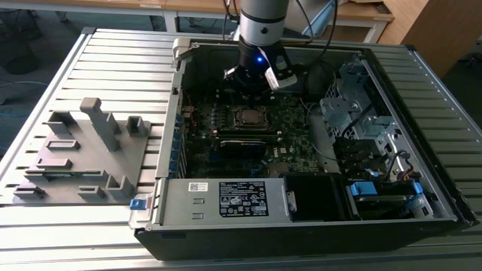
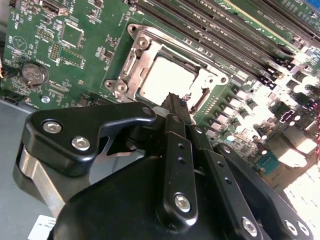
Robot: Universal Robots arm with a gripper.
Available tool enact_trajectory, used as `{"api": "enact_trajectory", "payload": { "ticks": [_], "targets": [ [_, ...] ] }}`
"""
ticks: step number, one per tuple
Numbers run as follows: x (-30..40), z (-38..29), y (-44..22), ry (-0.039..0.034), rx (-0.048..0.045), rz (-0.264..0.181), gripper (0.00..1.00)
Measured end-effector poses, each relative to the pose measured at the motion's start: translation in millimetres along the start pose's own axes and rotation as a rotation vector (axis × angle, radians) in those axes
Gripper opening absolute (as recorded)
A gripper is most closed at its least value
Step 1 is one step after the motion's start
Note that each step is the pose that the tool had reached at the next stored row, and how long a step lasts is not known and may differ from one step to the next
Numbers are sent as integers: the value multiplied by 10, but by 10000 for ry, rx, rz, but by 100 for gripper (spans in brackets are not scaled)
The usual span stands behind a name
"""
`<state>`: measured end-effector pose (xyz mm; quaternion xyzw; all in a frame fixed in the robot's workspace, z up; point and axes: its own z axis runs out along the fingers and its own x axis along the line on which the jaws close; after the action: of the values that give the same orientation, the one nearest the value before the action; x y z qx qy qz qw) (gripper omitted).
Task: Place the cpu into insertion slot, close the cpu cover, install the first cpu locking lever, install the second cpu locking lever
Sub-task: 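Install the first cpu locking lever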
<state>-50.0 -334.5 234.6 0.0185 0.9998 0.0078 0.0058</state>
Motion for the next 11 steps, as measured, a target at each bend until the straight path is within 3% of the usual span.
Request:
{"api": "enact_trajectory", "payload": {
  "ticks": [11],
  "targets": [
    [49,0,-2,1,0,-1,10]
  ]
}}
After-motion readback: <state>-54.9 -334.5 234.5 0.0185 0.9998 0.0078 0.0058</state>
